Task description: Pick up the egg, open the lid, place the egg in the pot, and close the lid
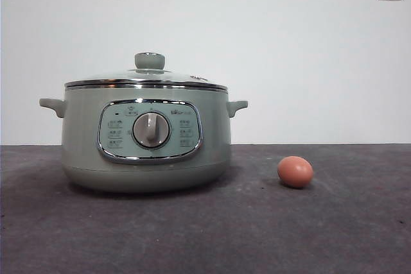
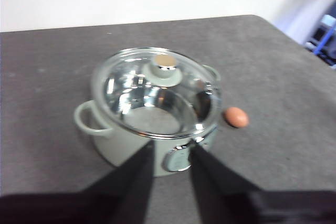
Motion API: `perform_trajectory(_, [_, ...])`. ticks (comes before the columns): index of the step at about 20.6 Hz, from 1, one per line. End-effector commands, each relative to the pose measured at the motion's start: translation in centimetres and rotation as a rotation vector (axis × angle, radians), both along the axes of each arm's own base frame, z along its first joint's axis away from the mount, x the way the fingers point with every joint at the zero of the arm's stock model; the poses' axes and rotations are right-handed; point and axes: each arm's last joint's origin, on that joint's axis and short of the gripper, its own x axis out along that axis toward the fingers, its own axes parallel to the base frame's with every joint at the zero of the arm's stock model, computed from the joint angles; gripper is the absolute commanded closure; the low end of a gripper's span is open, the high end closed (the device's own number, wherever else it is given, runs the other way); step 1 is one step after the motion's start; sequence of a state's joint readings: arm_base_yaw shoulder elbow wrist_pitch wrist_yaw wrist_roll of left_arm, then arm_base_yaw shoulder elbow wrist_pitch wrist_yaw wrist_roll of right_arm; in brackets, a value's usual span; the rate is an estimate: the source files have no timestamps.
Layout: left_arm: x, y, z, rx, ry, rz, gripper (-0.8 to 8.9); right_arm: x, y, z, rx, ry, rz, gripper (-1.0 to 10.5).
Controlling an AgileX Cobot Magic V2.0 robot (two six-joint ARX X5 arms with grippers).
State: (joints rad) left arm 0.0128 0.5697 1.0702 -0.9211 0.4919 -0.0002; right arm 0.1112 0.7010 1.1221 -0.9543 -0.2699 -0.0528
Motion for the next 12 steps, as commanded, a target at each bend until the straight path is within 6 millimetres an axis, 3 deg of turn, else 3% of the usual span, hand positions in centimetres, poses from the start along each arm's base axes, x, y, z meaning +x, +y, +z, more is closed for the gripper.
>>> perform_trajectory(1, [0.3, 0.0, 0.1, 0.001, 0.003, -0.015, 2.13, -0.1, 0.0, 0.1, -0.003, -0.009, 0.007, 4.1])
perform_trajectory(7, [1.3, -0.1, 0.5, -0.014, -0.022, -0.038, 2.14, 0.0, 0.0, -0.1, -0.003, 0.015, 0.006, 3.7])
perform_trajectory(12, [4.1, -0.6, 2.2, -0.013, -0.004, -0.087, 2.15, 0.5, 0.1, -0.2, 0.003, 0.035, 0.018, 3.8])
